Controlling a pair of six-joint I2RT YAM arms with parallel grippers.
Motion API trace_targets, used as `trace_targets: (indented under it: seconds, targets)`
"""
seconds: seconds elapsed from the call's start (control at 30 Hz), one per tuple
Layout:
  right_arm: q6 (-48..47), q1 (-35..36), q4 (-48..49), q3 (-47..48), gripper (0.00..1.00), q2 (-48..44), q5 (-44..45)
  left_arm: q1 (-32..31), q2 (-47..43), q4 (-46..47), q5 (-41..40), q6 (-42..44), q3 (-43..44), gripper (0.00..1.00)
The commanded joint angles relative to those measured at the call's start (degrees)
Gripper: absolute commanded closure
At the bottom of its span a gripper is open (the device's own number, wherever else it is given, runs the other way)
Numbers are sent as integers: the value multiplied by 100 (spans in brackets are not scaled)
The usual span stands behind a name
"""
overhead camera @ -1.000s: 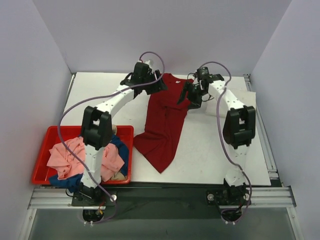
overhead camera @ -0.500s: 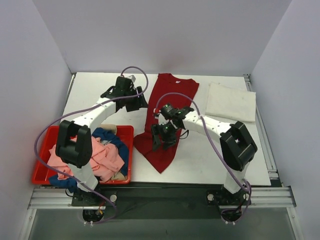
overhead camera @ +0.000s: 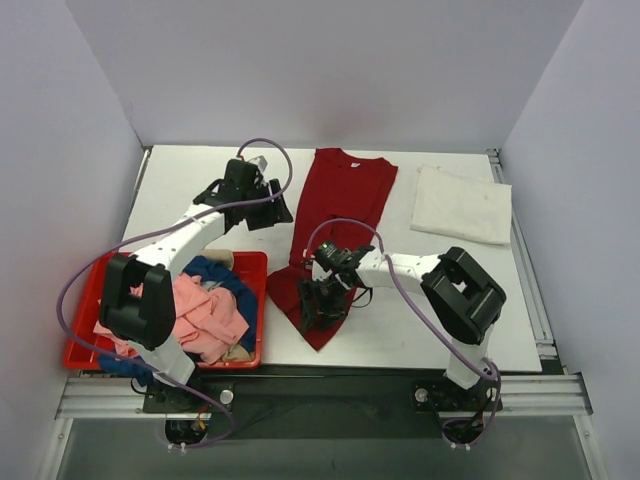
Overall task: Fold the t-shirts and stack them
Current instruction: Rotate the tshirt 90 degrees
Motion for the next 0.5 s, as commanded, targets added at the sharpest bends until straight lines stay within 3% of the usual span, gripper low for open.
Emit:
trace_targets:
  seconds: [0.0, 0.13, 0.47]
  targets:
    - [143, 3, -131, -714, 44, 220, 460, 27, -340, 96, 0, 78, -51, 32]
    - [74, -76, -420, -1136, 44, -149, 477, 10, -508, 35, -97, 175, -86, 32]
    - [-6, -226, -1809, -1120, 43, -861, 785, -157, -771, -554, -123, 518, -218, 32]
